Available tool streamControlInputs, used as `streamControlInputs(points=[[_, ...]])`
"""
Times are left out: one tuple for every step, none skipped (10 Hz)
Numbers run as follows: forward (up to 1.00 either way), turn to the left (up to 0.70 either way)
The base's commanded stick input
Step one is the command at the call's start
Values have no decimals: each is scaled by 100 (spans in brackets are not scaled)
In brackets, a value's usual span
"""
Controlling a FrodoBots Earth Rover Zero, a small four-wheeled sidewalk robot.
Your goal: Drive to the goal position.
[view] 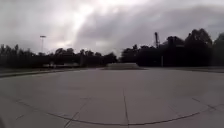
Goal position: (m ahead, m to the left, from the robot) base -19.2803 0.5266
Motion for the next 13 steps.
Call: streamControlInputs(points=[[70,0],[70,0],[70,0],[70,0],[70,0],[70,0],[70,0],[70,0],[70,0],[70,0],[70,0],[70,0],[70,0]])
